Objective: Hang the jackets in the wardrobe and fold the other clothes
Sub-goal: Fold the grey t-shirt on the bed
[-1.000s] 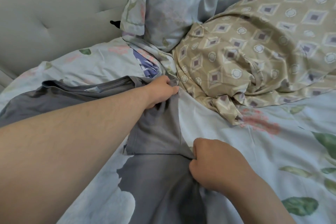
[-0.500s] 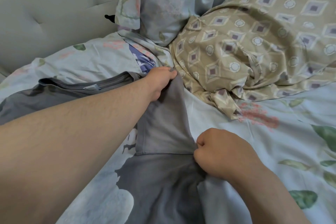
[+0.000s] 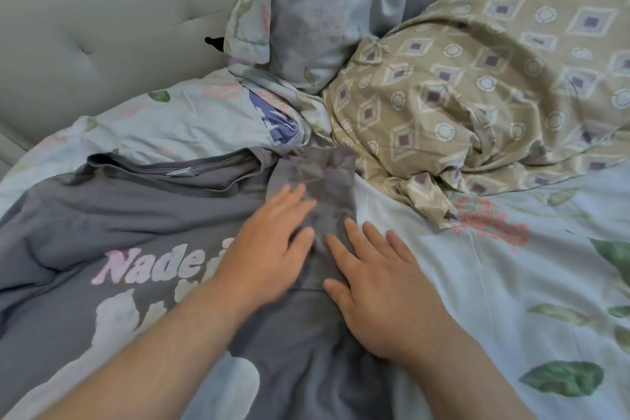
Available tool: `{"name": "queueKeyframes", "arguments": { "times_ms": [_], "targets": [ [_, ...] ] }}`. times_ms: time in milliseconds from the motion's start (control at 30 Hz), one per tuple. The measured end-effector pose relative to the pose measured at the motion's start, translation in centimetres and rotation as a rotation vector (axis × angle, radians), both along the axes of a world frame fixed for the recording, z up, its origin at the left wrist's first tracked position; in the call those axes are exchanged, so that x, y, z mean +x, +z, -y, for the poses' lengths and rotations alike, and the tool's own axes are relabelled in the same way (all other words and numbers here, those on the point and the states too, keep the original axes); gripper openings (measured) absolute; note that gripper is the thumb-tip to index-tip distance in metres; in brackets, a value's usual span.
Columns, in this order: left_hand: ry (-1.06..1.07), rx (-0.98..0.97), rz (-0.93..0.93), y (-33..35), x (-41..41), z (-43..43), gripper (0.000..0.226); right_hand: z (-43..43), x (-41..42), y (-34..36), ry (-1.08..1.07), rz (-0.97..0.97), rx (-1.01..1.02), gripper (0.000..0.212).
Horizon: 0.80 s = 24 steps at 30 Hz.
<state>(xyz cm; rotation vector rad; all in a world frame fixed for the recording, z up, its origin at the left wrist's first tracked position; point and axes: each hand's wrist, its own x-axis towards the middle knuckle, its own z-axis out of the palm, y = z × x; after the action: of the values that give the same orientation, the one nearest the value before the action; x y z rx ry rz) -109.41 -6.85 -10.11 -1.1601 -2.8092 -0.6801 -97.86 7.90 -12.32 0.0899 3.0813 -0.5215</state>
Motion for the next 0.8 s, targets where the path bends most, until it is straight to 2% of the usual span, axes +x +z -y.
{"name": "queueKeyframes", "arguments": {
  "times_ms": [100,167,267,433,533,633,800],
  "targets": [
    [0.101,-0.323,0.031,-2.4,2.1,2.8,0.080,0.2,-0.1,-0.8,-0.043,0.008,0.050,0.075],
    [0.185,-0.387,0.052,-3.3,2.5,3.3,0.084,0.5,-0.1,-0.8,-0.058,0.010,0.065,0.085],
    [0.221,-0.383,0.059,-3.4,2.6,2.9,0.085,0.6,-0.2,-0.7,-0.090,0.018,0.044,0.092],
    [0.187,-0.369,0.122,-2.4,3.2,5.9,0.075,0.5,-0.2,-0.4,-0.086,0.057,0.086,0.077],
    [0.359,-0.362,0.054,-2.5,5.0,11.4,0.083,0.5,-0.5,-0.5,-0.095,0.060,0.111,0.074],
    [0.507,-0.373,0.062,-3.4,6.2,15.1,0.091,1.2,-0.6,-0.7,-0.108,0.049,0.164,0.068],
    [0.512,-0.291,0.039,-5.3,6.0,14.1,0.091,0.9,-0.7,-0.6,-0.164,0.016,0.212,0.065]
  ]
}}
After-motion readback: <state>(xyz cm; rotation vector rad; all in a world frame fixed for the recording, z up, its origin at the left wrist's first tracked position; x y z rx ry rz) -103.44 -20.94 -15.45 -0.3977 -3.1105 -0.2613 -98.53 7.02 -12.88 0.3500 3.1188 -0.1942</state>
